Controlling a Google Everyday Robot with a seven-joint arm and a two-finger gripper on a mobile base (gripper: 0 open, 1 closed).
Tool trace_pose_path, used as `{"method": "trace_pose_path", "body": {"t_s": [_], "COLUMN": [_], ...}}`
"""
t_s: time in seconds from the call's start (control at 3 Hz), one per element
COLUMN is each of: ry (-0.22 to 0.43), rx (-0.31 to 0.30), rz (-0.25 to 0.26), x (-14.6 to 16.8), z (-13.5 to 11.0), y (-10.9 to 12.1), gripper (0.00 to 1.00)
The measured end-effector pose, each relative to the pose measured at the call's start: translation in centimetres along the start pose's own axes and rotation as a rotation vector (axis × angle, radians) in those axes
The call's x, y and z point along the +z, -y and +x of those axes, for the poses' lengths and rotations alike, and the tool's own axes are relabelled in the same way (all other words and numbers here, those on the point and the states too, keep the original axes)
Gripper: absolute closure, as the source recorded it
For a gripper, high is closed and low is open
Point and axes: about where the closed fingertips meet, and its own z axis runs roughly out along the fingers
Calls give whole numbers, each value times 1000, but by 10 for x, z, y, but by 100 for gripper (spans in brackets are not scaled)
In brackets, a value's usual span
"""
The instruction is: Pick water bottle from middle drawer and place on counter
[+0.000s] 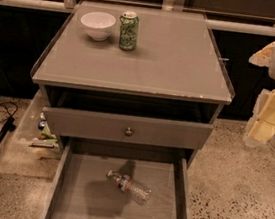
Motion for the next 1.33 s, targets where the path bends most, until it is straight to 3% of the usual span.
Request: {"method": "trace_pose_path", "body": {"t_s": [0.33, 0.67, 1.33], "ry": [0, 17, 177], "rx": [0, -17, -25], "rz": [0, -47, -222], "x": [0, 30, 158], "z": [0, -3, 1], "y": [0, -20, -91], "gripper": [0, 0, 0]}}
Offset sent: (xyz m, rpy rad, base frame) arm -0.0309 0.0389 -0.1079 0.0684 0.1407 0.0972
